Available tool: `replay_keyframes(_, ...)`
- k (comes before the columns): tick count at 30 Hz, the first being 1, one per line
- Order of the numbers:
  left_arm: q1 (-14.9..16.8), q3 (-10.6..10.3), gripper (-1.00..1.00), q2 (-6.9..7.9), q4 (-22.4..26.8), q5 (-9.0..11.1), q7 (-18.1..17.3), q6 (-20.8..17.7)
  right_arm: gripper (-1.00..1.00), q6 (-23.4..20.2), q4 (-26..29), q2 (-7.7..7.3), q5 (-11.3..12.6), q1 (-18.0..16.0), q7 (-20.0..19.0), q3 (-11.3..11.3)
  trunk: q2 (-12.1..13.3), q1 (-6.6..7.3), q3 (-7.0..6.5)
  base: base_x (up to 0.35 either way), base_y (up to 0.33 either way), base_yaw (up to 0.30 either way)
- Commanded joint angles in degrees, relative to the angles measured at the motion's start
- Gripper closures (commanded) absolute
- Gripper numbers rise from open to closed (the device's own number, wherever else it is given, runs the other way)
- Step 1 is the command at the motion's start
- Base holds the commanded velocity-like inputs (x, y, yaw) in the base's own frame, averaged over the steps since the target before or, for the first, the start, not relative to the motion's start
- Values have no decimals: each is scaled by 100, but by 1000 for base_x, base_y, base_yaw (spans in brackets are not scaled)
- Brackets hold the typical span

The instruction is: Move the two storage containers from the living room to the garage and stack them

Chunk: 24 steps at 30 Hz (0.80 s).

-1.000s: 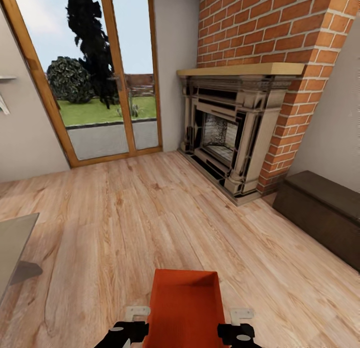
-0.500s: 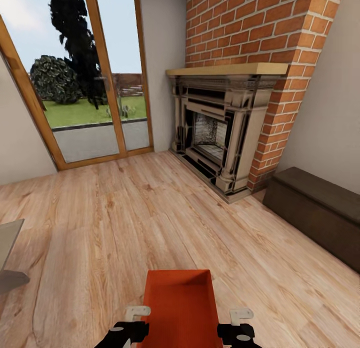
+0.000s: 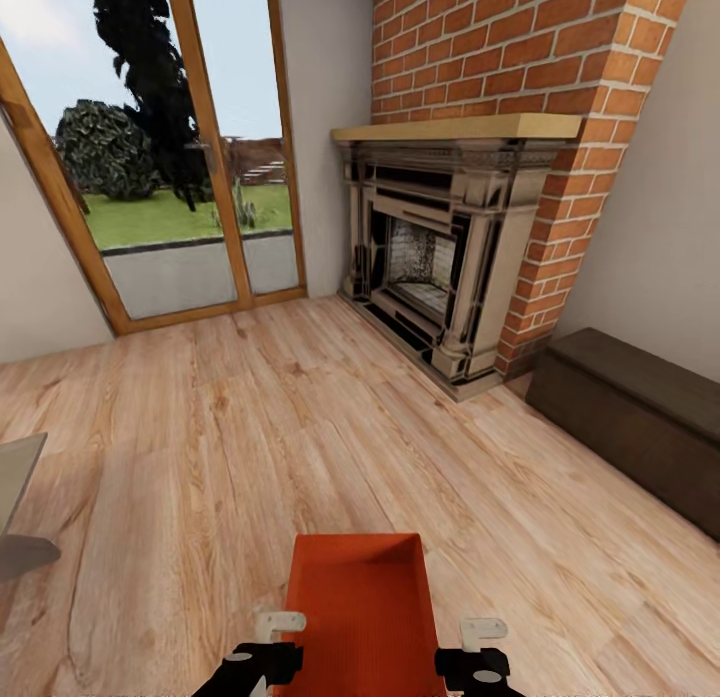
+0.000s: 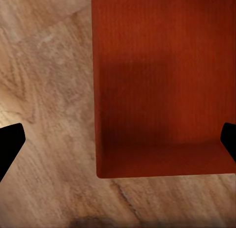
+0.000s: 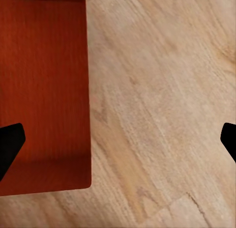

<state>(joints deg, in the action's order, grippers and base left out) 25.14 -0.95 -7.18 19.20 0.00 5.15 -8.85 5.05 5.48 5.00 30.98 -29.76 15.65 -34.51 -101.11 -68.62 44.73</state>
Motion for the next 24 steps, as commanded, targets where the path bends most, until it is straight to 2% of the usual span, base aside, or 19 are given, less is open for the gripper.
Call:
replay_keyframes(1, 0, -11, -100, 1, 13, 0, 22, -34, -100, 22, -3, 1, 63, -3, 17, -47, -2, 1, 14, 0, 0, 0)
replay_keyframes(24, 0, -19, -100, 15, 13, 0, 21, 13, -100, 22, -3, 2, 58, -3, 17, -55, -2, 1, 220, 0, 0, 0)
